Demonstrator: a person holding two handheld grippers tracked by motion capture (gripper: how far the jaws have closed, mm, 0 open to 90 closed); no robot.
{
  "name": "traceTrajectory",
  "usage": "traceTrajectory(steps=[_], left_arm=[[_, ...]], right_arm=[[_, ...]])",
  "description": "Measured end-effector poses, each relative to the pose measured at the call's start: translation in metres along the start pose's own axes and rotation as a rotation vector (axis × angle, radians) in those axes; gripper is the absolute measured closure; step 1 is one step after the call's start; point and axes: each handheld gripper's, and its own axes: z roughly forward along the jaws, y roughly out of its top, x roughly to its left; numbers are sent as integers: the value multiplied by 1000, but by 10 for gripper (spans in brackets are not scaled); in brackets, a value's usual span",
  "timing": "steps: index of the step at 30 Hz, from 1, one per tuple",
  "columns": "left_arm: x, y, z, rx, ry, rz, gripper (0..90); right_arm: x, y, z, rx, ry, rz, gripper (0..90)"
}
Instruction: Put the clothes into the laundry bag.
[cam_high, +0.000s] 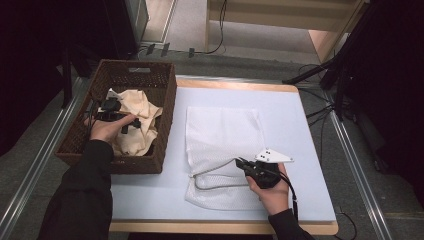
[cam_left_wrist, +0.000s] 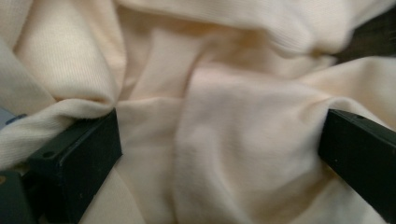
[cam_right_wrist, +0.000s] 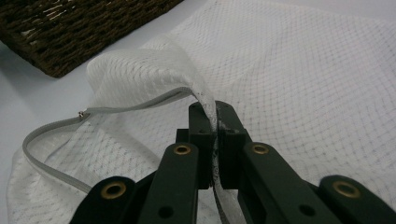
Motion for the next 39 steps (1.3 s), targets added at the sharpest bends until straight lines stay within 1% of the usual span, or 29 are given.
traceTrajectory(steps=[2, 3, 6, 8, 9, 10, 11, 14, 15, 16, 17, 18, 20, 21, 22, 23, 24, 25, 26, 27, 28, 29, 30, 32, 34, 36, 37, 38, 39], left_arm=[[1, 0, 3, 18, 44, -9, 0], [-1, 0, 7, 38, 44, 14, 0], [-2, 0, 8, 56, 33, 32, 8], [-1, 1, 6, 50, 34, 28, 134], [-2, 2, 4, 43, 35, 32, 134], [-4, 2, 3, 29, 38, 37, 295], [-8, 3, 0, 3, 40, 55, 388], [-9, 3, -4, -17, 17, 60, 618], [-10, 3, -6, -30, -16, 50, 618], [-12, 4, -7, -38, -104, 60, 686], [-12, 4, -7, -38, -104, 60, 695], [-15, 4, -7, -44, -172, 85, 699], [-26, 3, -8, -39, -304, 170, 699], [-32, 3, -9, -50, -341, 215, 697], [-36, 3, -10, -60, -348, 245, 686], [-38, 3, -12, -78, -330, 251, 600], [-36, 4, -14, -98, -334, 232, 600], [-33, 5, -17, -119, -357, 202, 453], [-30, 6, -19, -147, -363, 170, 377], [-28, 7, -22, -164, -328, 157, 300], [-26, 7, -24, -177, -283, 143, 300], [-24, 8, -24, -185, -242, 125, 227], [-21, 9, -24, -185, -202, 101, 86], [-17, 9, -24, -200, -126, 71, 49], [-14, 10, -23, -185, -65, 37, 0], [-10, 9, -17, -136, -2, -6, 0], [-8, 9, -13, -98, 18, -23, 0], [-5, 8, -6, -41, -18, -43, 0], [-5, 8, -6, -41, -18, -43, 0]], right_arm=[[0, 0, 0, 2, -1, 1, 874], [-1, -1, 0, 1, -1, 1, 873], [-1, -1, 1, 4, -1, 5, 872], [-1, -1, 1, 6, 1, 4, 872], [-1, -1, 1, 5, 0, 4, 872], [-1, -1, 2, 4, 0, 3, 872], [-1, -1, 2, 4, -1, 3, 872], [-2, -1, 2, 4, -3, 6, 872], [-2, 0, 2, 4, -3, 6, 872], [-2, 0, 2, 1, -4, 4, 871], [-2, 0, 2, 1, -4, 4, 871], [-3, 0, 2, 1, -4, 4, 871], [-3, 0, 2, -1, -3, 5, 871], [-3, 0, 2, 1, -3, 10, 870], [-4, 0, 3, 5, -5, 9, 870], [-4, -1, 3, 4, -5, 6, 870], [-4, -1, 3, 7, -5, 9, 869], [-4, -1, 3, 7, -3, 9, 866], [-4, -1, 3, 5, -3, 10, 863], [-5, -1, 2, 4, -5, 12, 857], [-5, -1, 2, 4, -5, 12, 857], [-5, -2, 2, 3, -6, 10, 850], [-4, -2, 3, 7, -8, 13, 843], [-4, -2, 3, 7, -8, 9, 841], [-4, -2, 3, 8, -10, 9, 837], [-4, -2, 2, 7, -8, 11, 835], [-4, -2, 2, 7, -8, 11, 835], [-5, -3, 3, 9, -11, 10, 835], [-5, -3, 3, 10, -11, 10, 835]])
